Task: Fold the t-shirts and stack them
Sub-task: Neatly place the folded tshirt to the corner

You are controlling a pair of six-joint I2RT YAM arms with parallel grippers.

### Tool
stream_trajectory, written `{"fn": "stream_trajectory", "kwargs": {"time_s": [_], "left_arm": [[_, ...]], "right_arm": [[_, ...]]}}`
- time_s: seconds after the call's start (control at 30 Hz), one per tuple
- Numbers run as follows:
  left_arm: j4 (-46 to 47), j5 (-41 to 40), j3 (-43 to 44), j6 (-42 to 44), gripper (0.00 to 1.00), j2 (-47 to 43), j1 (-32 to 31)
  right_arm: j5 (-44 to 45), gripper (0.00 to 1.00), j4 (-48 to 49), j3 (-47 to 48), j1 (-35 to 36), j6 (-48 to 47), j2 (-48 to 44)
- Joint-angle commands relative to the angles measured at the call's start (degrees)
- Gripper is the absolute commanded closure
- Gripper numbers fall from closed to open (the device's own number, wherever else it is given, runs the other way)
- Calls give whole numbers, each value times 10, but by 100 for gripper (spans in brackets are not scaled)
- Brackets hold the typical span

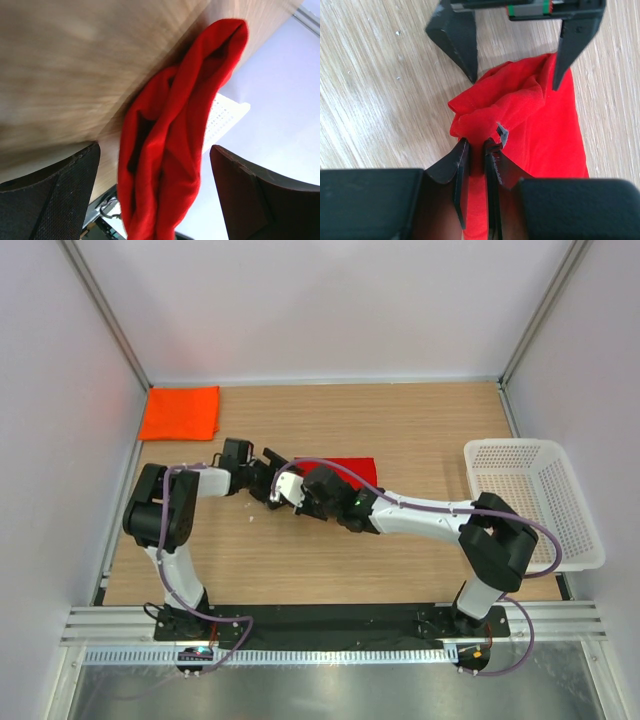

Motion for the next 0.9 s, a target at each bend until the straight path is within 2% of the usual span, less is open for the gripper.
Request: {"fn": "stream_trajectory", "kwargs": {"time_s": [0.0, 0.23, 0.43, 0.63, 0.83, 0.87], "left_arm": [[-5, -11, 33, -4, 9, 32, -11], [-2, -17, 60, 2, 11, 66, -18], [-8, -27, 61, 19, 21, 75, -20], [-1, -42, 73, 61, 23, 90, -29], [45, -40, 73, 82, 38, 99, -32], [48, -41, 77, 93, 46, 99, -32]], "right_arm": [[-3, 99, 22, 12, -2, 9, -28], [-5, 99, 22, 17, -2, 12, -28], [-7, 99, 25, 22, -2, 22, -30], [-9, 99, 28, 20, -4, 27, -29], [-15, 99, 23, 21, -9, 32, -26], [-18, 99, 22, 22, -8, 41, -26]]}}
